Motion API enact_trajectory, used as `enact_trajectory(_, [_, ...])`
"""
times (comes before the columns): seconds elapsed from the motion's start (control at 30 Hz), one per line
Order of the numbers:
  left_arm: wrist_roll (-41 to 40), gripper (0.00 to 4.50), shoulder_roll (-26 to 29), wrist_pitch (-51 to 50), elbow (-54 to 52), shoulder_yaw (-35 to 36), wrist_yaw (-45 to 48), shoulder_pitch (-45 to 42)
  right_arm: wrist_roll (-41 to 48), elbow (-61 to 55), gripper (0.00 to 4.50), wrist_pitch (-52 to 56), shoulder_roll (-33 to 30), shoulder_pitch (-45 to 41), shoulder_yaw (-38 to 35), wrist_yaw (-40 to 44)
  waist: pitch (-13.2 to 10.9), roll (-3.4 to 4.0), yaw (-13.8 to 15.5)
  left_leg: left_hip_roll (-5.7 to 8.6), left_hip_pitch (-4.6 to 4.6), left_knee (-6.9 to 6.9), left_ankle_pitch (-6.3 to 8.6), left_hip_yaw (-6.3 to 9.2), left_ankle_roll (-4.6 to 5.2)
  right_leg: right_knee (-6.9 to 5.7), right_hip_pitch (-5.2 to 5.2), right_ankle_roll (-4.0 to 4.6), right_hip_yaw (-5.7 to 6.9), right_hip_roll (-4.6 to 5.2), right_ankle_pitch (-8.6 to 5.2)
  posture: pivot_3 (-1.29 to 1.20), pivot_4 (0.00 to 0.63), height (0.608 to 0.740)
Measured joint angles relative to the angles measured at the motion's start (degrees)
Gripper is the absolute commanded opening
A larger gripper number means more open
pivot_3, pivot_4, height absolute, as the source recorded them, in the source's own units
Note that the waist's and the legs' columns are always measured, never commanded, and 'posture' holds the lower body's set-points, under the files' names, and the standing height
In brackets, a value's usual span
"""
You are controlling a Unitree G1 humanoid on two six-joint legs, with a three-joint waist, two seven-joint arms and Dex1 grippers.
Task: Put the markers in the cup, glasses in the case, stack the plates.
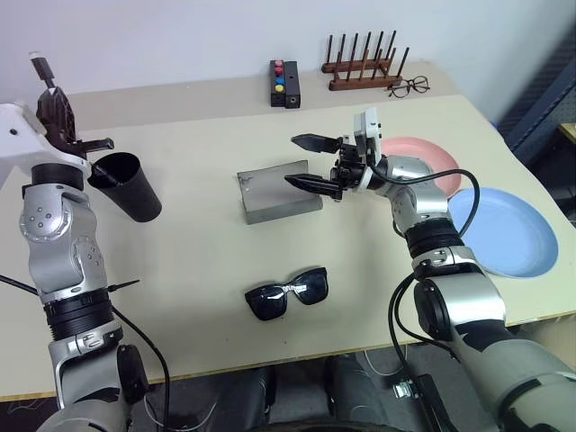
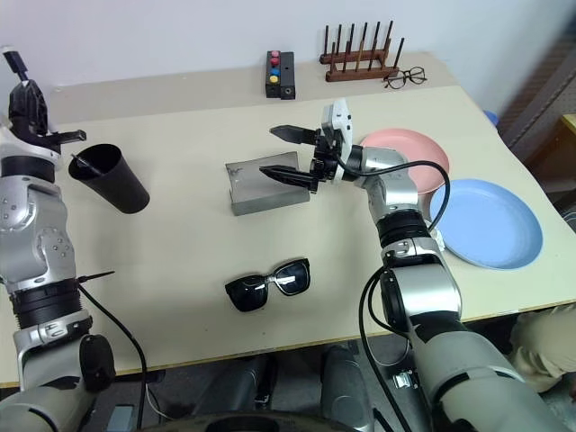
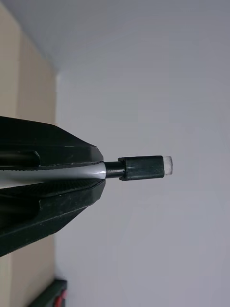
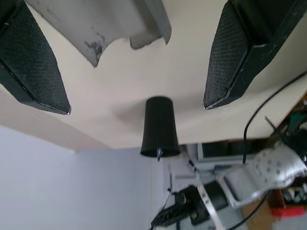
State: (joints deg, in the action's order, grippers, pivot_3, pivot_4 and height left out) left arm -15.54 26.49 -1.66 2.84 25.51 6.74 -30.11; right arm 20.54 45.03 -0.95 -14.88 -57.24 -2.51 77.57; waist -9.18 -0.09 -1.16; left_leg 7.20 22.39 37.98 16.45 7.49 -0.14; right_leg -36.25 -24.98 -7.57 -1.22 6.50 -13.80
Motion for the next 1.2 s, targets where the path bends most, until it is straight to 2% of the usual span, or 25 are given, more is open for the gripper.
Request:
enact_trajectory(0.8, [9.98, 0.05, 1.09, 8.1, 2.29, -3.29, -1.24, 4.63, 0.63, -2.28, 4.5, 1.48, 0.3, 1.06, -0.61, -1.11, 0.0, 0.0, 0.05, 0.01, 0.01, 0.01, 0.0, 0.0, 0.0, -0.01, -0.01, 0.0, 0.0, 0.01, 0.0, 0.0, 0.15, 0.74])
enact_trajectory(1.07, [10.49, 0.05, 0.27, 8.99, 4.15, -3.4, -2.34, 5.77, 0.61, -2.67, 4.5, 1.84, 0.18, 1.15, -0.61, -1.17, 0.0, 0.0, 0.06, 0.01, 0.01, 0.01, 0.0, 0.0, 0.0, -0.02, -0.02, 0.0, 0.0, 0.01, 0.0, 0.0, 0.15, 0.74])
enact_trajectory(1.2, [10.52, 1.59, -0.1, 9.53, 5.2, -3.43, -2.74, 5.86, 0.61, -2.69, 4.5, 1.87, 0.1, 1.15, -0.61, -1.18, 0.0, 0.0, 0.06, 0.01, 0.02, 0.01, 0.0, 0.0, 0.0, -0.02, -0.01, 0.0, 0.0, 0.01, 0.0, 0.0, 0.15, 0.74])
